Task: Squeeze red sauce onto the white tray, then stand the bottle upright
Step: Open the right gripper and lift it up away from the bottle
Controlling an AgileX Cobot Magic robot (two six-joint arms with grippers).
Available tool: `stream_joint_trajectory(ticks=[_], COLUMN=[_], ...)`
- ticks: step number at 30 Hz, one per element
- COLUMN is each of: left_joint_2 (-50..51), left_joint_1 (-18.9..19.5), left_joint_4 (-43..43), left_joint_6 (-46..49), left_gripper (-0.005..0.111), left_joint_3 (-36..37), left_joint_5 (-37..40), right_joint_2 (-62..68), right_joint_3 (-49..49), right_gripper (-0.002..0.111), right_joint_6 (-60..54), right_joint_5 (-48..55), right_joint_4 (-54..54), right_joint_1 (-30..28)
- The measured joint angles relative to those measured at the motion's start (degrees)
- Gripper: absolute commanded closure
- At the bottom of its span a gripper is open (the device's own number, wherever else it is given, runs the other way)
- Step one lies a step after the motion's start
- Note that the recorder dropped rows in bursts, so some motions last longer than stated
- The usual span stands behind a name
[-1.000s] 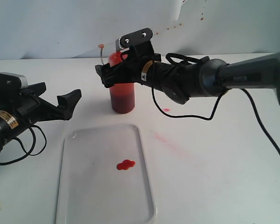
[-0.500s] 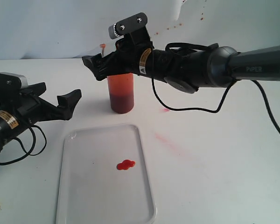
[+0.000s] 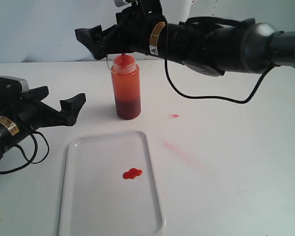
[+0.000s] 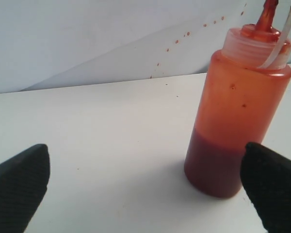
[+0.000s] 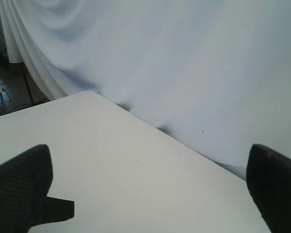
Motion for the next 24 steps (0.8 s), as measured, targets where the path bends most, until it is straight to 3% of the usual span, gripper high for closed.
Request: stream_joint_trajectory(ticks=[3, 10, 16, 22, 24], left_joint_2=[0.0, 0.0, 0.0, 0.0, 0.0], left_joint_1=[0.0, 0.0, 0.0, 0.0, 0.0], left_joint_4=[0.0, -0.1, -0.1, -0.1, -0.1], left_joint_6=[0.0, 0.0, 0.0, 0.0, 0.0], left_gripper=[0.003, 0.003, 0.003, 0.003, 0.003], left_joint_3=[0.0, 0.0, 0.0, 0.0, 0.0], left_joint_5=[-0.1, -0.2, -0.2, -0.2, -0.2], right_joint_2=[-3.1, -10.7, -18.5, -26.8, -29.3], right_joint_3=[0.0, 2.3, 9.9, 18.4, 21.4], right_gripper=[0.015, 0.054, 0.078, 0.106, 0.108], right_joint_6=[5.5, 20.3, 22.1, 22.2, 22.2], right_joint_5=[2.6, 6.2, 6.2, 8.0, 10.7], right_joint_4=[-5.9, -23.6, -33.8, -37.2, -37.2], right_joint_1=[0.0, 0.0, 0.0, -1.3, -2.0])
